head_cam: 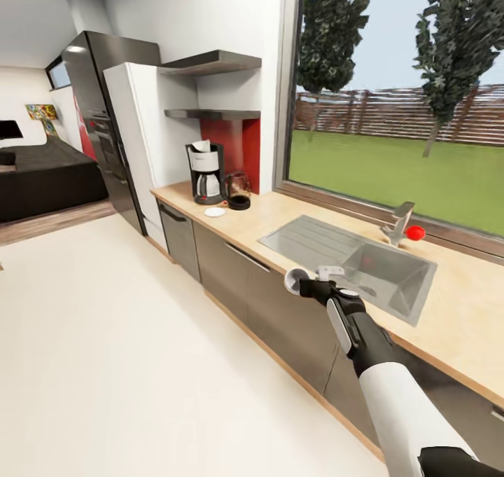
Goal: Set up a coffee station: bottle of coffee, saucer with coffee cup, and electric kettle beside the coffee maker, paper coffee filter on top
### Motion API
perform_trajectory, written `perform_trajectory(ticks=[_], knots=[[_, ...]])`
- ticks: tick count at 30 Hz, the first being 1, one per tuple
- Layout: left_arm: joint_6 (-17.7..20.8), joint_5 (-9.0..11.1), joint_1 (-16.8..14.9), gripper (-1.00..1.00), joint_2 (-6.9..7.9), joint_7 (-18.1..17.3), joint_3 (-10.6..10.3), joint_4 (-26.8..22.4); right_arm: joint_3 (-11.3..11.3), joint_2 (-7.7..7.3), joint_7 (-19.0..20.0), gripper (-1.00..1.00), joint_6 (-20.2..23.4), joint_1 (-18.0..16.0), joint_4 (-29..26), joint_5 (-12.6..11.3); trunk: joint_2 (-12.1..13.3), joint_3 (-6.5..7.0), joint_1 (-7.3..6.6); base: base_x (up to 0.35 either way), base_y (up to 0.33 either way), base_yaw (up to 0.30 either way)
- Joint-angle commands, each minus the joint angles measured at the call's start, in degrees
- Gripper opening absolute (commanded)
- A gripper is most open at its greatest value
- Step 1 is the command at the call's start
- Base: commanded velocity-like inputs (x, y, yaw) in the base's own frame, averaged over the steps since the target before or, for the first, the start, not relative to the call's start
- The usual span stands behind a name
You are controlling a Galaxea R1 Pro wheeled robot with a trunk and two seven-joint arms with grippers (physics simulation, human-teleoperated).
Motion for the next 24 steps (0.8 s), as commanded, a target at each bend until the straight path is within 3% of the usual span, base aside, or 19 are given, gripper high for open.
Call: perform_trajectory(ticks=[1,14,24], knots=[[-0.24,-0.60,-0.08,1.00,0.01,0.09,0.44,0.10,-0.12,0.03,0.09,-1.00,0.33,-0.04,-0.11,-0.27,-0.11,-0.05,0.07,0.324,0.046,0.180],[-0.24,-0.57,-0.07,1.00,0.01,0.09,0.46,0.10,-0.12,0.03,0.09,-1.00,0.36,-0.04,-0.08,-0.27,-0.11,0.89,0.07,0.330,0.082,0.162],[-0.24,-0.57,-0.07,1.00,0.01,0.09,0.46,0.10,-0.12,-0.12,0.10,-1.00,0.31,-0.04,-0.08,-0.05,-0.11,1.05,0.07,0.331,0.154,0.017]])
